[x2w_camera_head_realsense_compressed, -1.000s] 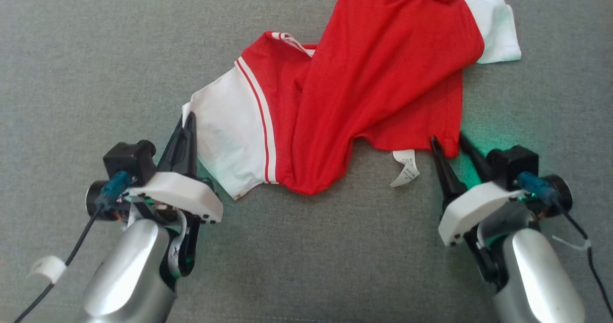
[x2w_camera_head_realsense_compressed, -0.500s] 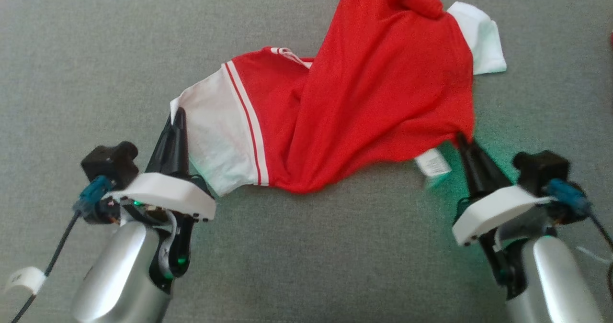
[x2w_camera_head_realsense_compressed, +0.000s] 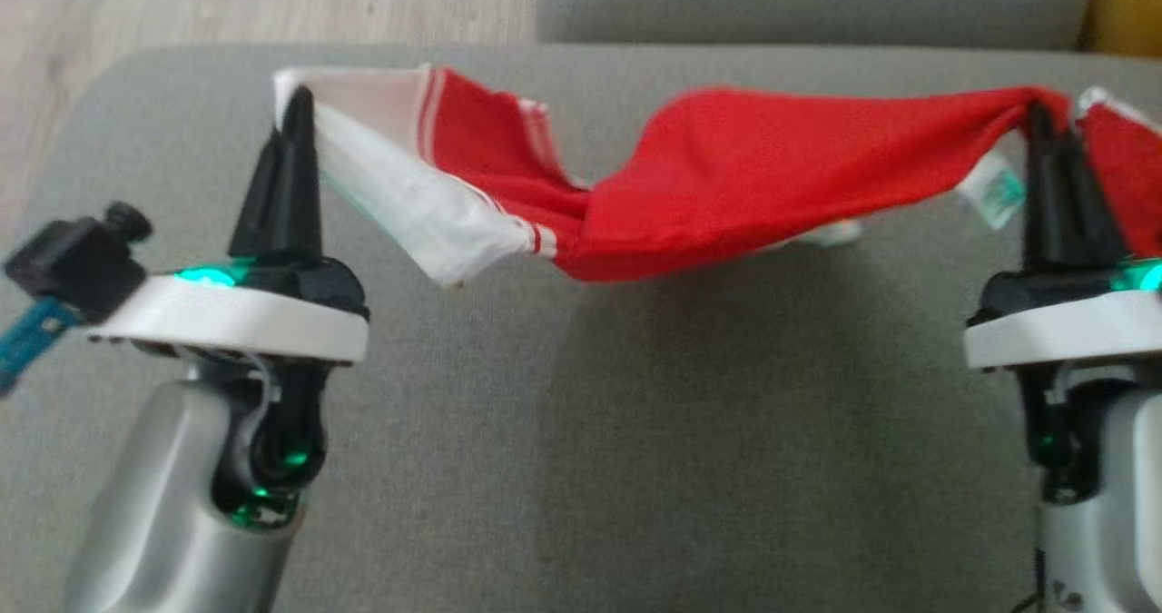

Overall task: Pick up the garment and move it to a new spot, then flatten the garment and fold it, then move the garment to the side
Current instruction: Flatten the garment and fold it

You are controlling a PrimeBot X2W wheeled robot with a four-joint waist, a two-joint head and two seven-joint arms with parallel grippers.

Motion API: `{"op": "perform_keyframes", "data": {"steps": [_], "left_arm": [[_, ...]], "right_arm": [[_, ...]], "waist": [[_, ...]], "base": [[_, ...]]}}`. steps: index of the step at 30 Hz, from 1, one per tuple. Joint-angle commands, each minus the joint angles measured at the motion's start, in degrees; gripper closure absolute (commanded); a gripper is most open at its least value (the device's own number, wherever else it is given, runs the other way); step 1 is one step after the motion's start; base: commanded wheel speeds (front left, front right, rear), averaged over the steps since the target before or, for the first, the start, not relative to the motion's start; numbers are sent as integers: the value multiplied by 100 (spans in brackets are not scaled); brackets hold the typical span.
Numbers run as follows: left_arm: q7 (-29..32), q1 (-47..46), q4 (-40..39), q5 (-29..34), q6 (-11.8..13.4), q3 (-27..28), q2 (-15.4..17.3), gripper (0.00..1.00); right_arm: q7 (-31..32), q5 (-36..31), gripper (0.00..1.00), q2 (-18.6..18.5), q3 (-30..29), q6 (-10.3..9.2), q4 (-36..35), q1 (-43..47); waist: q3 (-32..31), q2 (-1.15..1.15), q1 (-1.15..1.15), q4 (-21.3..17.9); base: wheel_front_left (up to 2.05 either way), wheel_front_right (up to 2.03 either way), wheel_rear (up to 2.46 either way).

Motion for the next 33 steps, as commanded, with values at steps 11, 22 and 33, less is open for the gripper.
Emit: {"op": "perform_keyframes", "data": {"steps": [11,22,33], "left_arm": [[881,-1033,-1827,-385,563,573,360,100],[1522,-2166,-1353,57,609,344,827,100],[1463,-5040,1418,943,325,37,840,100]], "right_arm": [[636,-294,100,-13,-286,39,-1877,-301],[1543,-36,100,-486,-101,39,-1450,-906],[1559,-194,100,-984,834,39,1285,-4127]], "waist": [[-758,0,1,-201],[-245,0,1,-237],[917,0,1,-454]], "base": [[0,0,0],[0,0,0],[0,0,0]]}}
